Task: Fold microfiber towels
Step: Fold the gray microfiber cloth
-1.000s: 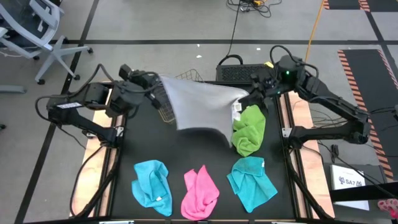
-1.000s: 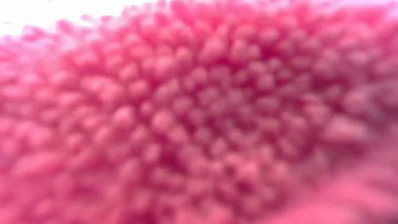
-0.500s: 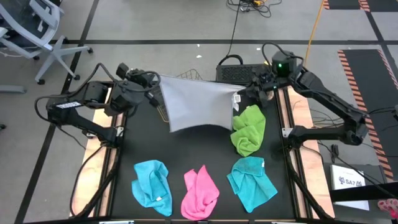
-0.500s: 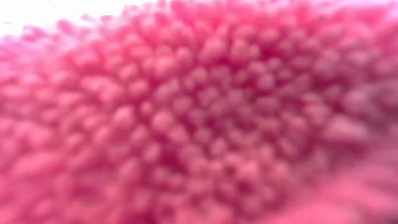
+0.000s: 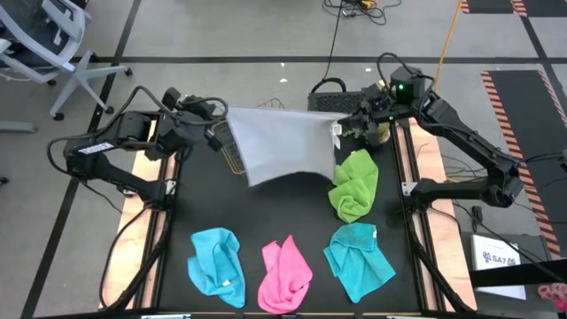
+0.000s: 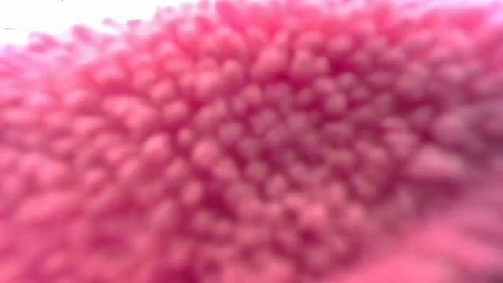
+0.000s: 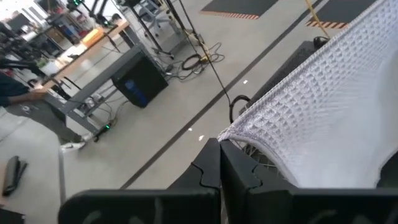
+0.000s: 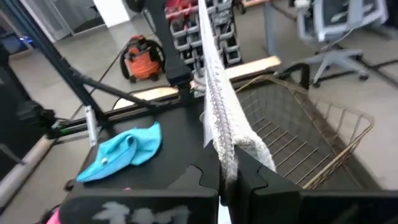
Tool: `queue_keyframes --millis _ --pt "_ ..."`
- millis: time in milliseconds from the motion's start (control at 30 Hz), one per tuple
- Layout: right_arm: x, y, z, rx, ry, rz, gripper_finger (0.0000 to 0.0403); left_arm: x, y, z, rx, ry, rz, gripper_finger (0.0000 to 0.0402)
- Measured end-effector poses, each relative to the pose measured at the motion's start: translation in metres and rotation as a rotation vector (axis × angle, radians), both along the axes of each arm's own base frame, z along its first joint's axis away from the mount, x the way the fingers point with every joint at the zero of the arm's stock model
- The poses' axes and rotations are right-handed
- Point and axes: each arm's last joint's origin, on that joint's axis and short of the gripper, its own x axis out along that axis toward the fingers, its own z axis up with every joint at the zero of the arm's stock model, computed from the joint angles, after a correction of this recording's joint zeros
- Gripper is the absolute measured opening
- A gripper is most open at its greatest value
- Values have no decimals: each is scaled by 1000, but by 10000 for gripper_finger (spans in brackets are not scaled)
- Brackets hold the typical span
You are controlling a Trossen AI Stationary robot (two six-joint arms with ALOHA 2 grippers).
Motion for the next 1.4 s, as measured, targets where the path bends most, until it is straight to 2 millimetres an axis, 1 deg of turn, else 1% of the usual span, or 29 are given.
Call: queue_keyframes --millis 167,367,533,667,733,800,900,1033,1200,1300,1400 --pt "5 15 -11 57 111 39 0 -2 -1 -4 -68 11 -31 0" --pt "14 35 -16 110 177 114 0 -3 -7 -21 -163 75 -19 0" --pt "23 52 -15 152 184 179 0 1 -18 -33 -196 48 -21 0" --pt "27 67 -17 213 223 231 0 5 -30 -47 -254 22 -25 0" --pt "31 76 -22 246 248 261 0 7 -37 -57 -294 14 -25 0" --pt "34 85 -32 290 291 287 0 9 -45 -67 -339 5 -26 0" --pt "39 98 -54 323 353 305 0 12 -57 -83 -396 -39 -21 0" --pt "47 111 -95 352 390 299 0 21 -73 -110 -465 -105 -38 0" --pt "51 127 -141 467 343 313 0 28 -88 -146 -574 -181 -33 0" --pt "48 140 -161 550 343 327 0 29 -98 -159 -661 -219 -44 0" --pt "45 153 -174 614 344 338 0 26 -109 -169 -754 -218 -58 0"
